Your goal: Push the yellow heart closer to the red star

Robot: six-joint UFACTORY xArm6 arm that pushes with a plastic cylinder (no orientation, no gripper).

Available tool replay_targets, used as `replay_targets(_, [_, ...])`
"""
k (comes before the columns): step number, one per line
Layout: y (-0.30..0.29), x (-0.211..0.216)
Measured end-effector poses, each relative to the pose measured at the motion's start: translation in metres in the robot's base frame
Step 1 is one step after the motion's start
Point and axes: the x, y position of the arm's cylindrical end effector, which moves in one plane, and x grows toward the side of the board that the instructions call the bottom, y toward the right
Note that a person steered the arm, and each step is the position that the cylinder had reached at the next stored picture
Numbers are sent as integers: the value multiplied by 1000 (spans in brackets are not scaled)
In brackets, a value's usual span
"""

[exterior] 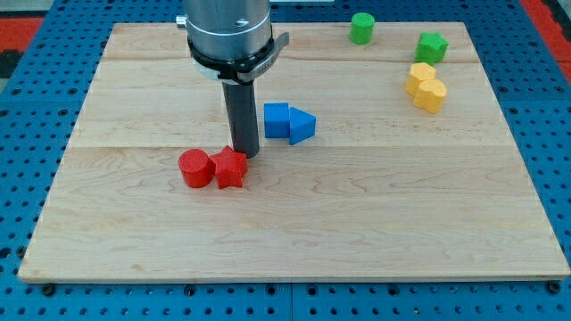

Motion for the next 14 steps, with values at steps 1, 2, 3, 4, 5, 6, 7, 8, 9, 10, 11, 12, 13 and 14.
replay_targets(1, [0, -1])
replay_targets(2, [1, -1])
replay_targets(3, [133, -3])
replay_targets(4, [246, -14])
replay_targets(5, [301, -33])
replay_targets(6, [303, -33])
replay_targets(7, [303, -33])
replay_targets(8, [303, -39])
replay_targets(9, [304, -39])
replay_targets(10, [304, -39])
replay_targets(11, [299, -39])
replay_targets(12, [264, -42])
replay_targets(13, [278, -56])
replay_targets(14, [346, -79])
